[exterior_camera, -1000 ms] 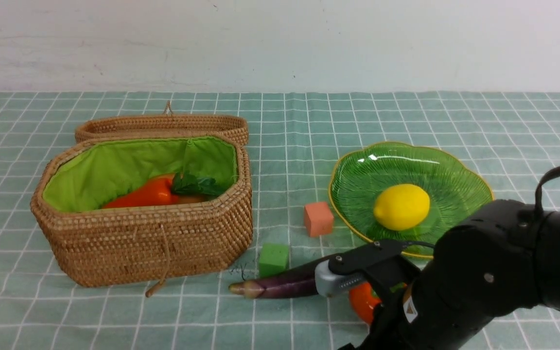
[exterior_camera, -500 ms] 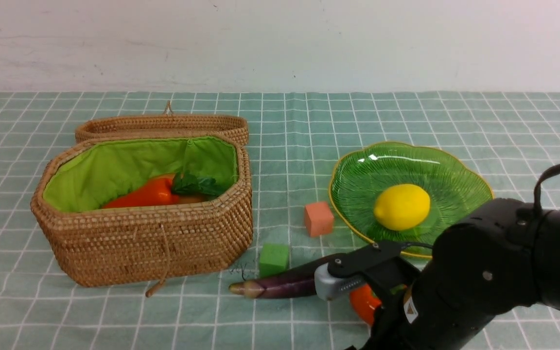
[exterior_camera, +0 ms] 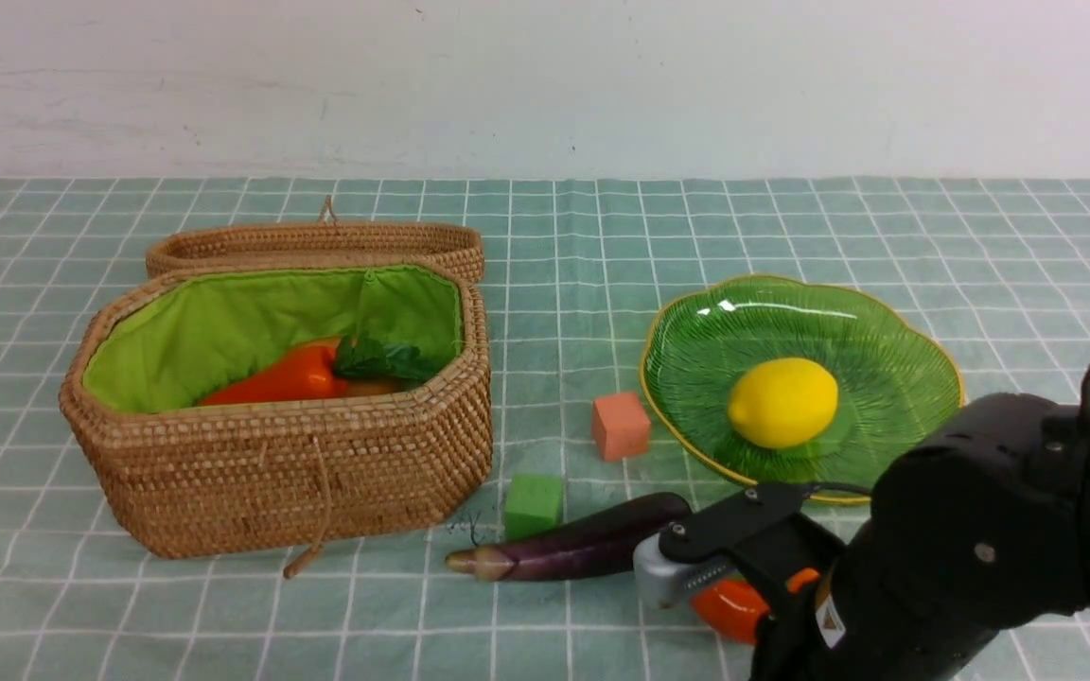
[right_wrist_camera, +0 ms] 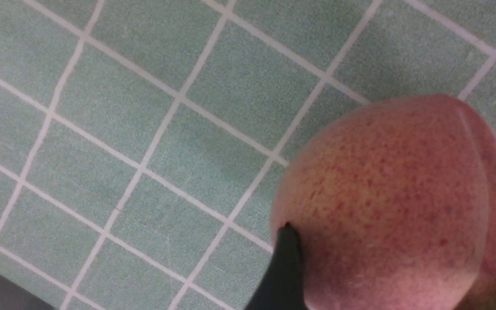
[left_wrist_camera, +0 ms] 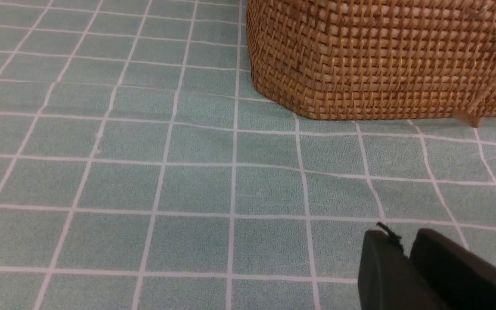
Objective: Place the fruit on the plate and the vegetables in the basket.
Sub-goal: Grab a peach with your right arm and put it on the plate on the right
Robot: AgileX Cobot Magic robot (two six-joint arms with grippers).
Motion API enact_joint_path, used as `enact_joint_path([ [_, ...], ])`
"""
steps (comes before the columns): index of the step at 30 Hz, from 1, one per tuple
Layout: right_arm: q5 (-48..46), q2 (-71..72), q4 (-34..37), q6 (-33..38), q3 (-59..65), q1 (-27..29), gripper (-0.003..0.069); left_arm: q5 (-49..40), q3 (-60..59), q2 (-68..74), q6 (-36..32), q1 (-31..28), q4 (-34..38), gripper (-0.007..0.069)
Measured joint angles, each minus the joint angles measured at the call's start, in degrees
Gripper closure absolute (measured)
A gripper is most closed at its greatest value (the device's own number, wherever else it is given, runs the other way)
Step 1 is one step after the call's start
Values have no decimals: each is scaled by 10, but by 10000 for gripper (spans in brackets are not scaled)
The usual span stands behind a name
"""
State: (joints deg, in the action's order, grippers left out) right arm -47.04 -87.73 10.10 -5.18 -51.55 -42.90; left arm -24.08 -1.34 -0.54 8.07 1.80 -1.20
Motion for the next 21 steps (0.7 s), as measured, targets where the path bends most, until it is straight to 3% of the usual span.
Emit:
enact_joint_path([
  [9, -4, 1, -15, -7, -4, 0, 47, 0, 0, 0, 0, 0, 0, 522],
  [16, -21, 14, -27, -7, -85, 1, 47, 0, 0, 0, 0, 0, 0, 512],
  [21, -33, 17, -54, -7, -149, 34, 47, 0, 0, 0, 0, 0, 0, 510],
])
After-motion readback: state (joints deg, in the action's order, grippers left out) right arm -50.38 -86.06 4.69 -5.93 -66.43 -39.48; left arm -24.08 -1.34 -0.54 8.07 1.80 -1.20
